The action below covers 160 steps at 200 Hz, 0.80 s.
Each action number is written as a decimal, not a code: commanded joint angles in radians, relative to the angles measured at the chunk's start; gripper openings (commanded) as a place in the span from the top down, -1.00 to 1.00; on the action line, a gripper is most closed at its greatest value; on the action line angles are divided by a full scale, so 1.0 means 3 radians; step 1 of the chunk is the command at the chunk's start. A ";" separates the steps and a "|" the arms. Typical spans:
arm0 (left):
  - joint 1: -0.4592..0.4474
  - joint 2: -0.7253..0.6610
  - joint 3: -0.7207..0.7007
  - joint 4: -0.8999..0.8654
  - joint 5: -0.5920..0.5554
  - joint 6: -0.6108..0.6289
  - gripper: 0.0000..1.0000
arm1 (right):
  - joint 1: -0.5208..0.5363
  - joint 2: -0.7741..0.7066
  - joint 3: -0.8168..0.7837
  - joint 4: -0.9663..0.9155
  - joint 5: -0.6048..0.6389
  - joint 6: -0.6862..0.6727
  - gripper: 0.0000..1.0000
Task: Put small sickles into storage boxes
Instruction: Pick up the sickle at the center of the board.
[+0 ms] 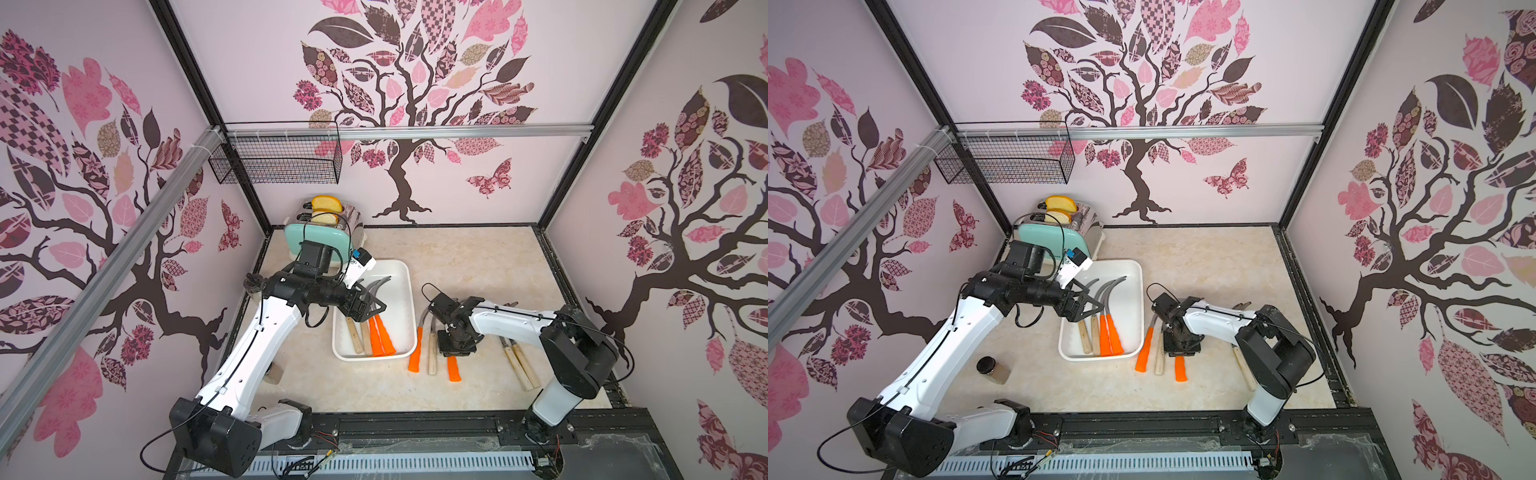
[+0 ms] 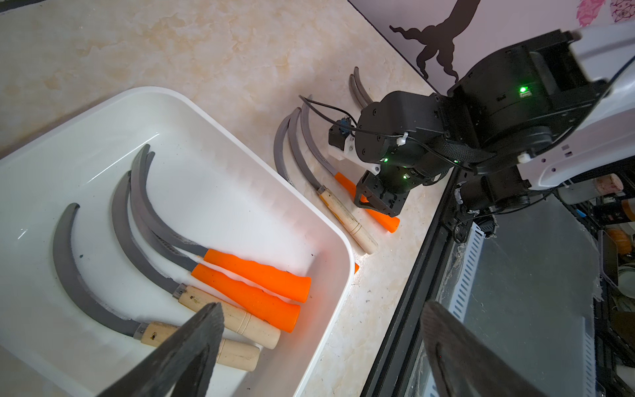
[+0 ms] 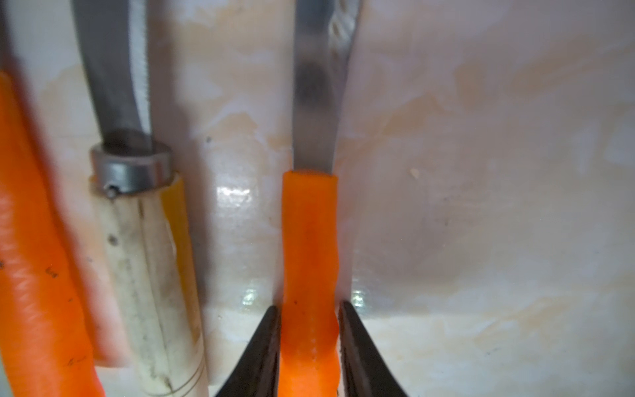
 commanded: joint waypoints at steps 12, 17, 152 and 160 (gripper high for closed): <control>-0.0013 -0.0002 0.0072 -0.0020 0.0051 0.0029 -0.88 | 0.0022 0.0168 -0.0134 0.0117 -0.0075 0.0015 0.39; -0.0013 -0.0001 0.0073 -0.0019 0.0054 0.0024 -0.88 | 0.0024 0.0173 -0.0132 0.0117 -0.0074 0.0010 0.40; -0.0011 0.0031 0.0119 -0.0004 0.0029 0.0008 -0.88 | 0.0025 0.0165 -0.0144 0.0082 0.0010 -0.0011 0.85; -0.0014 0.0039 0.0120 -0.0012 0.0025 0.0003 -0.88 | 0.0024 0.0133 -0.0150 0.0077 0.0024 -0.0009 0.86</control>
